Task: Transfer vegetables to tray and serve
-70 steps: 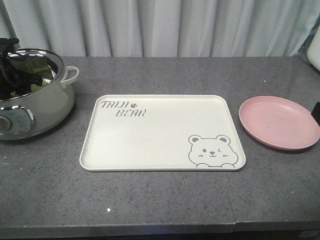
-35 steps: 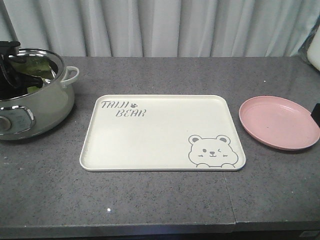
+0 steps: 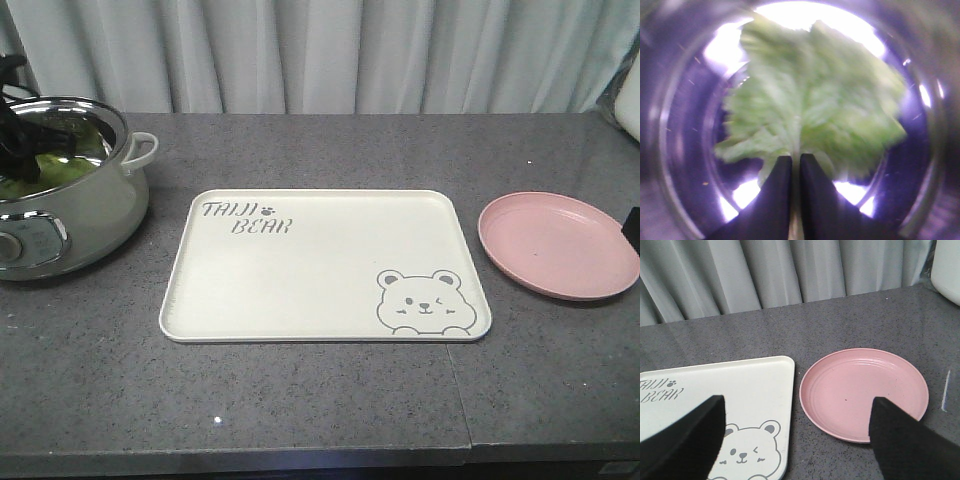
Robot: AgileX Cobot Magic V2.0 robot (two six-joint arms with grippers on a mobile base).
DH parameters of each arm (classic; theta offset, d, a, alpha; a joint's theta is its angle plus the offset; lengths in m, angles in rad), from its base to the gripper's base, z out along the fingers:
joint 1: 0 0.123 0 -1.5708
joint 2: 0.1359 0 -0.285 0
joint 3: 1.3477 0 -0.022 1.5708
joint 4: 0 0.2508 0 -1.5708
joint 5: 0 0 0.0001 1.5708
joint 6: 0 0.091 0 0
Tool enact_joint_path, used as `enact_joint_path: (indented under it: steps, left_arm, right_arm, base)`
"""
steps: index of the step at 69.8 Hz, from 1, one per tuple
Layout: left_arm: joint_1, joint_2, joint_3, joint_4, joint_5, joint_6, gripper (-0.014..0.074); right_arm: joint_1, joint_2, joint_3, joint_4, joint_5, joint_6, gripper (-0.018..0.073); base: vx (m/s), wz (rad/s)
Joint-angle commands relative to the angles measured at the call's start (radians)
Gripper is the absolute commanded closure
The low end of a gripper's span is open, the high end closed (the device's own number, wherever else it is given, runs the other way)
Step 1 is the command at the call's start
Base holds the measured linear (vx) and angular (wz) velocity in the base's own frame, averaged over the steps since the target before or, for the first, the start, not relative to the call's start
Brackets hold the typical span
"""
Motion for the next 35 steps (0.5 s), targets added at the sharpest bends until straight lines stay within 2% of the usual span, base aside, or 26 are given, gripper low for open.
enact_joint_path:
  steps: [1, 10, 21, 27, 35]
  left_arm:
    - [-0.003, -0.131, -0.029, -0.009, -0.091, -0.008, 0.0603]
    - [-0.003, -0.209, -0.029, -0.009, -0.135, -0.014, 0.0603]
    - [-0.003, -0.298, -0.029, -0.016, -0.133, -0.014, 0.0603]
    - [-0.003, -0.342, -0.029, -0.076, -0.128, -0.001, 0.0603]
    - [-0.004, -0.382, -0.029, -0.199, -0.13, 0.06, 0.0603]
  right_arm:
    - [0.001, 0.012, -0.034, -0.009, -0.081, -0.012, -0.0003]
    - [0.001, 0.032, -0.034, -0.005, -0.086, -0.012, -0.0003]
    - [0.001, 0.045, -0.034, -0.005, -0.092, -0.012, -0.0003]
    - [0.001, 0.05, -0.034, -0.004, -0.123, -0.012, -0.0003]
    - [0.001, 0.076, -0.034, 0.046, -0.183, -0.014, 0.0004]
  base:
    - [0.0, 0.0]
    - [0.0, 0.0]
    - [0.0, 0.0]
    - [0.0, 0.0]
    - [0.0, 0.0]
